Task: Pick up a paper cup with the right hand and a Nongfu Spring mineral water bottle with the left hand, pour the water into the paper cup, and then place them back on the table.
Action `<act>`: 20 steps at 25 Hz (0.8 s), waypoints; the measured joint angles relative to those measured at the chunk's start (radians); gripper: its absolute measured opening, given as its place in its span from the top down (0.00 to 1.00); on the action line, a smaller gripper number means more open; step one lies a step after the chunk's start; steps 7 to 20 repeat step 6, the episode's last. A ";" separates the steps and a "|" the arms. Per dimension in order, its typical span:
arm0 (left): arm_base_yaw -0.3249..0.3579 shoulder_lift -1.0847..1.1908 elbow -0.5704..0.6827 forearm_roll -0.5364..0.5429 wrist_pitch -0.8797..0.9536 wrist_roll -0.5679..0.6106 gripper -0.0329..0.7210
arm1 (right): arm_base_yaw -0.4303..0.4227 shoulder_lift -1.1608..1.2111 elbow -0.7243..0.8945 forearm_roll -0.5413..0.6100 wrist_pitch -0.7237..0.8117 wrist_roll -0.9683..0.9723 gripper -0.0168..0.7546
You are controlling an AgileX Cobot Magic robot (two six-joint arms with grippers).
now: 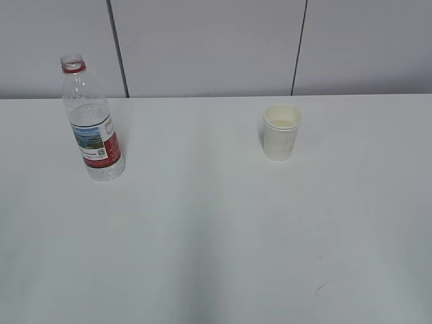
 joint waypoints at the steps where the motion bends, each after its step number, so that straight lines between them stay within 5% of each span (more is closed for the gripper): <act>1: 0.000 0.000 0.000 0.000 0.000 0.000 0.39 | 0.000 0.000 0.000 0.000 0.000 0.000 0.22; 20: 0.000 0.000 0.000 0.000 0.000 0.000 0.40 | 0.000 0.000 0.000 0.000 0.000 0.000 0.22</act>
